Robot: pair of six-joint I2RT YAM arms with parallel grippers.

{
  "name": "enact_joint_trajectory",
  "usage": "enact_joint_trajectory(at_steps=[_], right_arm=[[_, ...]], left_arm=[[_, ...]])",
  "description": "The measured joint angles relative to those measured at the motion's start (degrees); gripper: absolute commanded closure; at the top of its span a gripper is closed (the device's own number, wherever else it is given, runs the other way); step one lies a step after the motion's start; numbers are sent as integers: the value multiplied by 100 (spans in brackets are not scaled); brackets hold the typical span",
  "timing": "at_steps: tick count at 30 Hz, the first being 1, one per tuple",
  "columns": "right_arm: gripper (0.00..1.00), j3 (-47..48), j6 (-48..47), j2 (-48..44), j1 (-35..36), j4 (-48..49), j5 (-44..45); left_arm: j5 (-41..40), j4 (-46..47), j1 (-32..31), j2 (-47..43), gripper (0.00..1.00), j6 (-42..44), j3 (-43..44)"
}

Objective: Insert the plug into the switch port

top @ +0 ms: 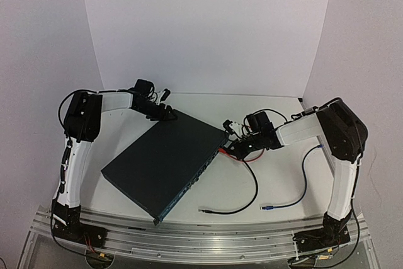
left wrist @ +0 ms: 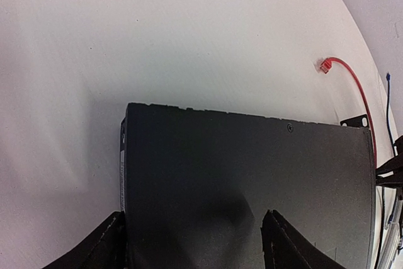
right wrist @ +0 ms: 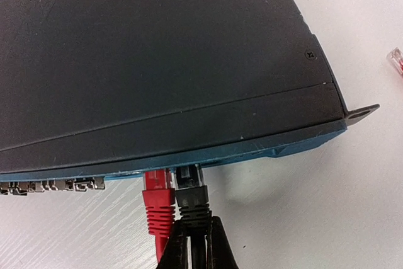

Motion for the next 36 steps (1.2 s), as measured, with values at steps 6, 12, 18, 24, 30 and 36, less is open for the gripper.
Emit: enact_joint_trajectory(at_steps=[6,12,18,24,30,36], right_arm=[[100,101,-2,30,-9,-110,-46],[100,236,-6,77,-27,-309,-127],[100,437,-4,175,-37,-496,-169],[100,679,-4,289,-54,-723,-218],[100,856,-7,375,-78,-920,-311],[100,993,-7,449,-98,-1037,-401]], left_arm=[[59,-67,19,62,30,16,90],[75,-101,19,97,32,99,126],[39,-43,21,173,34,133,182],[42,-46,36,235,35,125,269],[46,-94,38,300,36,126,388],[42,-148,38,410,36,129,584]])
